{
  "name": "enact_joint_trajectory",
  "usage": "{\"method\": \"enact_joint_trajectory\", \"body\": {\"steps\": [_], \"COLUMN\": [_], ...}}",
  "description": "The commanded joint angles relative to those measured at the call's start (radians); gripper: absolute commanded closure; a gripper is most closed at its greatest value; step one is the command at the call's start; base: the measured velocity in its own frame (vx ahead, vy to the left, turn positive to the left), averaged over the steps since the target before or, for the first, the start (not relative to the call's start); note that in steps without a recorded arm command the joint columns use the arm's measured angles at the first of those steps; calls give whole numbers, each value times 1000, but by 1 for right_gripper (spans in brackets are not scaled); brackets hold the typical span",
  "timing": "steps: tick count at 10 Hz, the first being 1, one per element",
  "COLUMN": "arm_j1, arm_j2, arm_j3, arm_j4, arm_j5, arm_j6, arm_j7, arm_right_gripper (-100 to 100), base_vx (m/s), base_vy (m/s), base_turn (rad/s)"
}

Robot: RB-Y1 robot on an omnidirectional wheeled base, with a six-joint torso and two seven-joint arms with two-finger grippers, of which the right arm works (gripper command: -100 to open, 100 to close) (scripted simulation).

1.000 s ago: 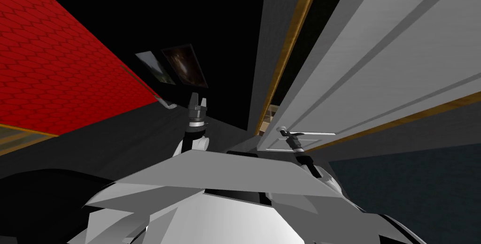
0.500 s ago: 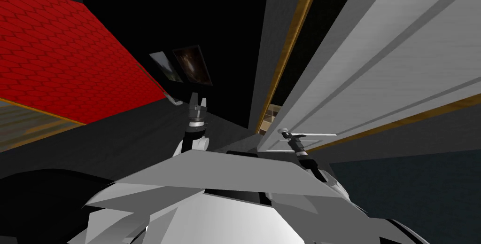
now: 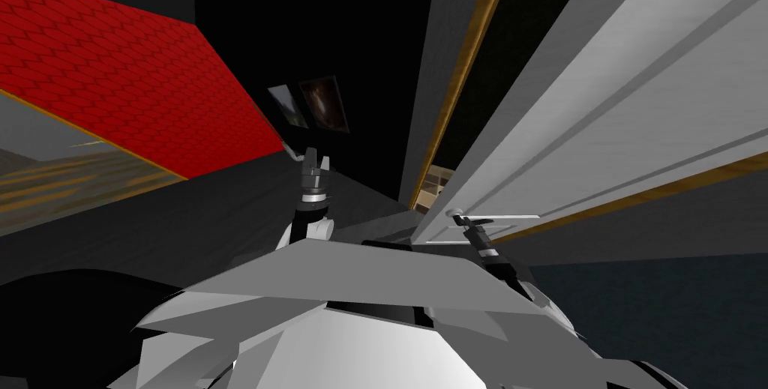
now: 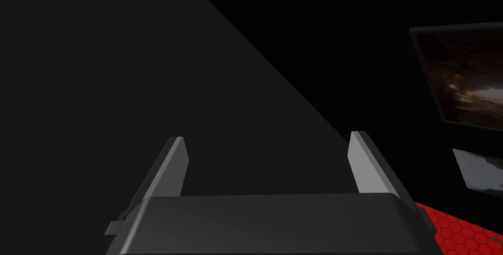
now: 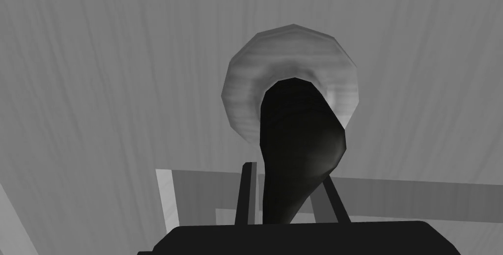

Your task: Pull the door open

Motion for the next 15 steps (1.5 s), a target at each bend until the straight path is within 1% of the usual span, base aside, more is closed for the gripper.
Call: {"method": "enact_joint_trajectory", "body": {"steps": [1,2,3,4,5,6,7,9,10,13,15], "arm_j1": [23,32,36,35,44,47,55,64,64,79,79], "arm_j2": [-11,-18,-21,-15,-17,-18,-22,-26,-26,-33,-33], "arm_j3": [1,5,7,8,13,15,20,26,26,35,35], "arm_j4": [-11,-4,-1,-13,8,17,40,66,66,109,109], "arm_j5": [-3,-4,-5,-3,-6,-8,-13,-18,-18,-27,-27], "arm_j6": [-24,-45,-54,-35,-65,-79,-112,-151,-151,-213,-213], "arm_j7": [-4,-8,-10,-8,-10,-10,-12,-14,-14,-17,-17], "arm_right_gripper": [100,100,100,100,100,100,100,100,100,100,100], "base_vx": [-234,-230,-188,-78,-77,-108,-139,-120,-80,-77,-51], "base_vy": [-114,-115,-76,-28,-47,-57,-61,-66,-27,-31,-32], "base_turn": [198,201,113,12,121,148,215,119,29,115,14]}}
